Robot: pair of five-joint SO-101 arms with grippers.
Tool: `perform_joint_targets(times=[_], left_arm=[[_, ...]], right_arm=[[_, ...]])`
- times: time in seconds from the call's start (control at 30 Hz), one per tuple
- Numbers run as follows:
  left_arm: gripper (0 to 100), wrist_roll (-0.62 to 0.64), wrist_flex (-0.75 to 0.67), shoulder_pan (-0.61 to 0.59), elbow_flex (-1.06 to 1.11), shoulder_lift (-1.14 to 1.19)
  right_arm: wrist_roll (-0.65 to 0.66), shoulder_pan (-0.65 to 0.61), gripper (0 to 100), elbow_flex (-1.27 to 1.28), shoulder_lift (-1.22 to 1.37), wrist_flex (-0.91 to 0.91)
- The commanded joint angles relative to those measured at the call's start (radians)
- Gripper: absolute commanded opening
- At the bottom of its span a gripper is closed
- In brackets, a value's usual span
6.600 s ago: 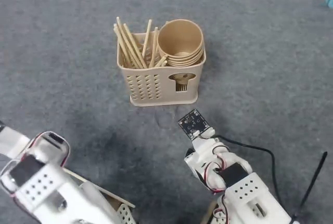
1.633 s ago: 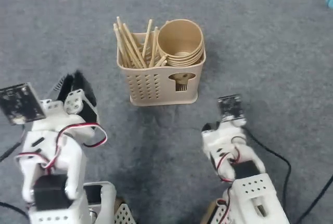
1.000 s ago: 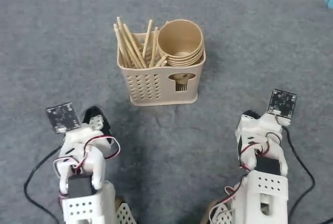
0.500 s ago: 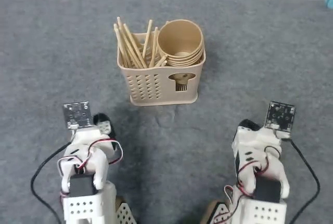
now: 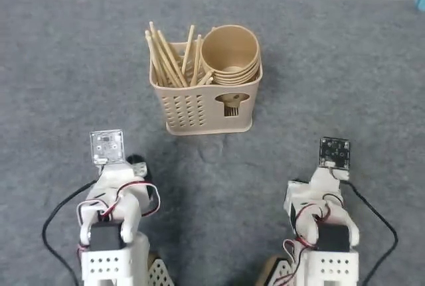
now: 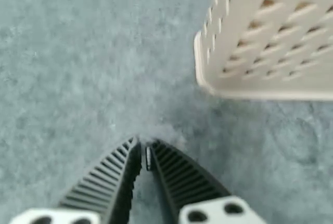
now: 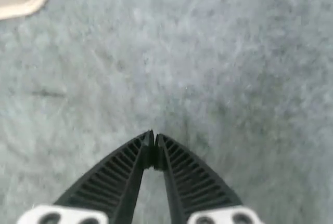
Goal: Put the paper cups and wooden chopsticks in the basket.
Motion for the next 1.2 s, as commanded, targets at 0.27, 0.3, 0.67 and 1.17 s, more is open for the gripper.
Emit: perform_joint_targets(times=[0.27, 0.3, 0.67, 1.17], left_arm=[[1, -0.008, 0.137, 0.002, -0.004, 0.002], [1, -0.008, 0.137, 0.002, -0.004, 0.002], [1, -0.008, 0.137, 0.002, -0.004, 0.002], [1, -0.008, 0.137, 0.002, -0.004, 0.002]], right_arm=[[-0.006, 0.096, 0.9, 0.018, -0.019, 0.047], [-0.006, 0.102, 0.9, 0.018, -0.019, 0.047], [-0.006, 0.101, 0.9, 0.018, -0.019, 0.047], [-0.006, 0.101, 0.9, 0.018, -0.019, 0.047]])
